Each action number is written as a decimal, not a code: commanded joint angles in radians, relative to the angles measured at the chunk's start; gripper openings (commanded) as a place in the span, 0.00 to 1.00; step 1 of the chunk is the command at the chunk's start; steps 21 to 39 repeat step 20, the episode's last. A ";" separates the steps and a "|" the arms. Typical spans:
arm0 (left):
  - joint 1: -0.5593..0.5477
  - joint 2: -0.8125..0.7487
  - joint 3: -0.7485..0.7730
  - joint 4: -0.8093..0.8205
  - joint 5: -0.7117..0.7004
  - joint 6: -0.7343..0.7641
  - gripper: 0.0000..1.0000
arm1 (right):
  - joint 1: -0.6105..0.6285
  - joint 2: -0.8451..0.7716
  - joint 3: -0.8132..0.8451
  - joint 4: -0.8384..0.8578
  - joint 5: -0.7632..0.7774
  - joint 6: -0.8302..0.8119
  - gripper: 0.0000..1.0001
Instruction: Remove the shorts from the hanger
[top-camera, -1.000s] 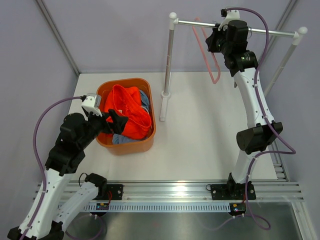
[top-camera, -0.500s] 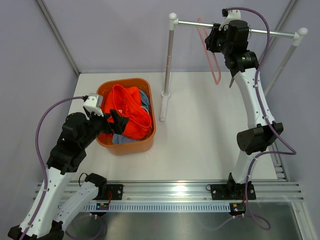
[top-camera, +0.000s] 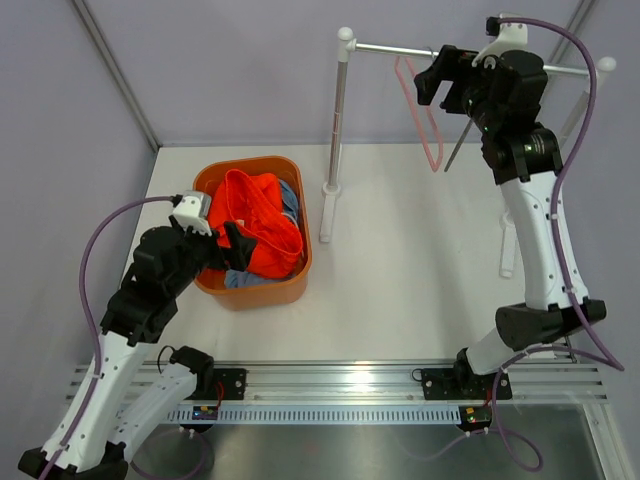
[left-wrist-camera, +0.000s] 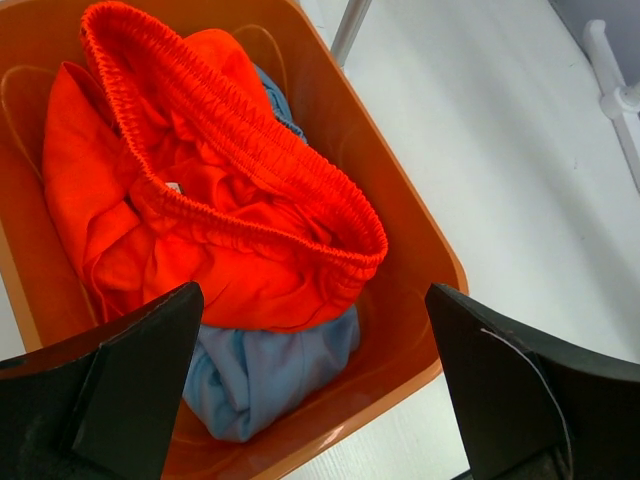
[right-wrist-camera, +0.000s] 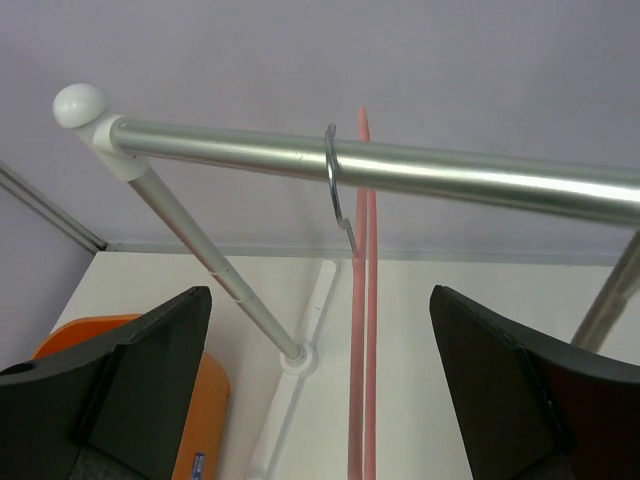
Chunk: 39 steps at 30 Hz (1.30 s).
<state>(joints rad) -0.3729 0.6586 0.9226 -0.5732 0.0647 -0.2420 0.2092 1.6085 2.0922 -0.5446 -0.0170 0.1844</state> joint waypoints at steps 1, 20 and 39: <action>-0.001 -0.002 -0.024 0.046 -0.054 0.039 0.99 | -0.001 -0.132 -0.088 0.029 -0.004 0.058 1.00; -0.001 -0.008 -0.050 0.055 -0.105 0.066 0.99 | -0.001 -1.065 -1.004 0.058 0.040 0.185 1.00; -0.001 -0.008 -0.050 0.055 -0.105 0.066 0.99 | -0.001 -1.065 -1.004 0.058 0.040 0.185 1.00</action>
